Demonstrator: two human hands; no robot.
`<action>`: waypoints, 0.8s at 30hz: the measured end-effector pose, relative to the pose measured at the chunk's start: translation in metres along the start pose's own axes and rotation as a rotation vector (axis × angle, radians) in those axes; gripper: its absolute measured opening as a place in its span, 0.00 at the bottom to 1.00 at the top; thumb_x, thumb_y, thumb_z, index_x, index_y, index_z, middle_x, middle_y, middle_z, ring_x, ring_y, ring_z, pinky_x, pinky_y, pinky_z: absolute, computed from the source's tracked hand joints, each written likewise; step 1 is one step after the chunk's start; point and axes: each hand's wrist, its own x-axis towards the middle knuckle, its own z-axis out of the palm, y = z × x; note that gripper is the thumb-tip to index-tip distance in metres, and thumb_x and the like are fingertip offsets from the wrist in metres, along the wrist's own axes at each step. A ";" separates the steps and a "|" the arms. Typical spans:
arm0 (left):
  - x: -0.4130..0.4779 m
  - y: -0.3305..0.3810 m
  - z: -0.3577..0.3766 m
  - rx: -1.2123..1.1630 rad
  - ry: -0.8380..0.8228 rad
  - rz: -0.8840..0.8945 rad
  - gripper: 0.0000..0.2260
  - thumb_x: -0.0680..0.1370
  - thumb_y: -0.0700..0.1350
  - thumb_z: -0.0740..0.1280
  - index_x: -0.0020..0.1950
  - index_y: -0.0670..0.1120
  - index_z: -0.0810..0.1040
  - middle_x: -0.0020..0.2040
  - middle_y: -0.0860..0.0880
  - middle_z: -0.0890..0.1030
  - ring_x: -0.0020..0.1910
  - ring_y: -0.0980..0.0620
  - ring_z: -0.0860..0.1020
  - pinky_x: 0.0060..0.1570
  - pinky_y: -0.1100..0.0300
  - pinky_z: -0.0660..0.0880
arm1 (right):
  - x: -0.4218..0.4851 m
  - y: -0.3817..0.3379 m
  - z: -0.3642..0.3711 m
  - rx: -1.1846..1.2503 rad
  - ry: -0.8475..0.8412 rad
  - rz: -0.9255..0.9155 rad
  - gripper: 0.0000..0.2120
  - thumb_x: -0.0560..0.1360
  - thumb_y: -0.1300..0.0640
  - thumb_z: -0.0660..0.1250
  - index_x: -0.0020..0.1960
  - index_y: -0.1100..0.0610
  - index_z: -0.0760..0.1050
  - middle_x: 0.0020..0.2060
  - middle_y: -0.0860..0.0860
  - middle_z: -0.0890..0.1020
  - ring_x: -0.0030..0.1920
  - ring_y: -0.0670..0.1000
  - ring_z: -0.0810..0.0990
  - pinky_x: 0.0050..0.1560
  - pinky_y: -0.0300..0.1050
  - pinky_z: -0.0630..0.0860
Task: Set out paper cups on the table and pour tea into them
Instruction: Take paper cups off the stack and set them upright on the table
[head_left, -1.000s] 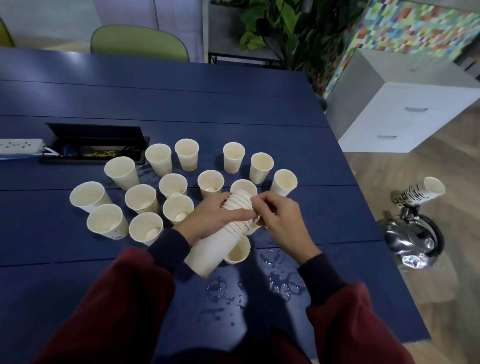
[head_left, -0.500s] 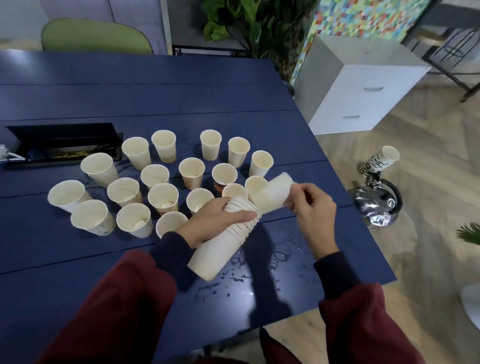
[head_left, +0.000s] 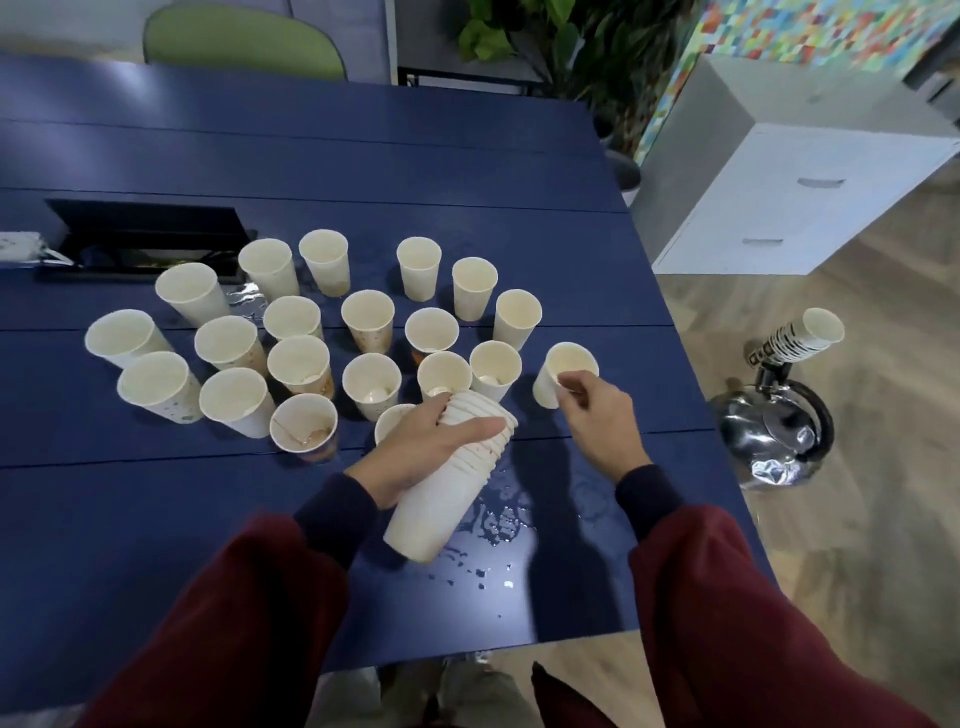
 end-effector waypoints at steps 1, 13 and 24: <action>-0.001 -0.005 0.004 -0.006 0.016 -0.004 0.19 0.72 0.54 0.77 0.60 0.51 0.79 0.52 0.52 0.86 0.50 0.54 0.84 0.46 0.61 0.78 | 0.004 0.001 0.000 0.004 -0.027 -0.015 0.13 0.81 0.60 0.66 0.63 0.62 0.79 0.57 0.57 0.85 0.57 0.55 0.82 0.53 0.30 0.68; 0.003 -0.022 0.032 -0.065 0.100 -0.008 0.20 0.70 0.55 0.79 0.59 0.50 0.80 0.53 0.51 0.86 0.54 0.52 0.84 0.56 0.54 0.79 | -0.011 -0.008 -0.008 0.203 -0.076 -0.157 0.06 0.80 0.55 0.69 0.53 0.55 0.82 0.46 0.46 0.84 0.43 0.45 0.79 0.50 0.44 0.77; 0.011 -0.020 0.050 0.046 0.092 0.008 0.18 0.69 0.52 0.78 0.57 0.51 0.81 0.51 0.52 0.86 0.52 0.53 0.84 0.56 0.54 0.79 | -0.039 -0.012 -0.013 0.324 -0.327 -0.181 0.11 0.81 0.54 0.67 0.40 0.55 0.80 0.31 0.49 0.80 0.33 0.47 0.75 0.41 0.55 0.77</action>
